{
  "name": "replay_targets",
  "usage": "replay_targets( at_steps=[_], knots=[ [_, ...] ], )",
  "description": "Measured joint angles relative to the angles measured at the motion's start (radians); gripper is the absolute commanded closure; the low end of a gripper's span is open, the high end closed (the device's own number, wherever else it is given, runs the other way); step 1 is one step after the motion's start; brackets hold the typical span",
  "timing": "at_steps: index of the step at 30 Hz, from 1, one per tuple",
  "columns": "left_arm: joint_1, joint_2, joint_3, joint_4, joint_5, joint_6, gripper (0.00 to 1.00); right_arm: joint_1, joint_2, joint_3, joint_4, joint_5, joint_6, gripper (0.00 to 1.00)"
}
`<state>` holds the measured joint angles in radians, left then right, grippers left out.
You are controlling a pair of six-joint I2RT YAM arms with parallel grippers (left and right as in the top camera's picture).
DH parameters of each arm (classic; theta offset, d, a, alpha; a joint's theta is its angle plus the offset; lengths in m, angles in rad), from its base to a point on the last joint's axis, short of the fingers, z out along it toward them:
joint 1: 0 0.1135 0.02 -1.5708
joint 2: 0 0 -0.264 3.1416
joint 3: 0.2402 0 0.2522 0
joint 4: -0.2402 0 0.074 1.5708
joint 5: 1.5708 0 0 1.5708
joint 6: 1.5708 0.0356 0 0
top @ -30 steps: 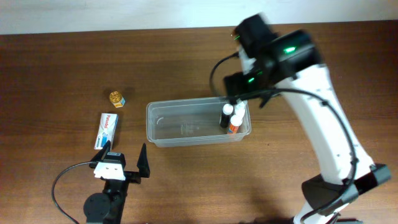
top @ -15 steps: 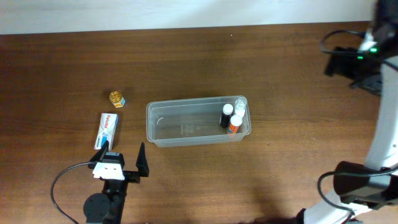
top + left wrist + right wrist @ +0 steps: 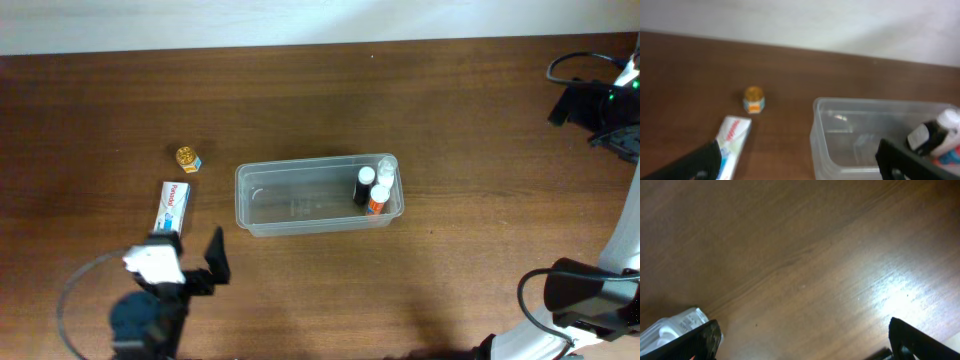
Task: Pack container
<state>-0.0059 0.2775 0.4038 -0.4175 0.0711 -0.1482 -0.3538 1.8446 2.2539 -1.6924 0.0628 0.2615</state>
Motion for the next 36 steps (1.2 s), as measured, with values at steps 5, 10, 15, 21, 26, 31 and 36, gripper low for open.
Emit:
replay_targets(
  at_steps=[5,10,15,21,26,31,36],
  knots=[
    [0.087,0.347,0.443,-0.309,0.005,-0.01,0.01,0.0,0.0,-0.001,0.0,0.0,0.001,0.02],
    [0.132,0.689,0.827,-0.586,0.011,-0.01,0.01,0.0,0.0,-0.002,0.0,0.0,0.001,0.02],
    [0.134,0.928,1.034,-0.666,0.013,-0.009,0.01,0.0,0.0,-0.002,0.0,0.0,0.001,0.02],
    [0.134,1.096,1.118,-0.7,0.021,0.037,0.01,0.0,0.0,-0.002,0.0,0.0,0.001,0.02],
    [0.134,1.261,1.131,-0.851,0.005,0.11,0.0,0.0,0.0,-0.002,0.0,-0.001,0.0,0.02],
    [0.138,1.435,1.13,-0.866,-0.03,0.122,0.01,0.0,0.0,-0.002,0.0,-0.001,0.001,0.02],
    [0.16,1.503,1.13,-0.816,-0.034,0.148,0.01,0.0,0.0,-0.002,0.0,0.0,0.0,0.01]
  ],
)
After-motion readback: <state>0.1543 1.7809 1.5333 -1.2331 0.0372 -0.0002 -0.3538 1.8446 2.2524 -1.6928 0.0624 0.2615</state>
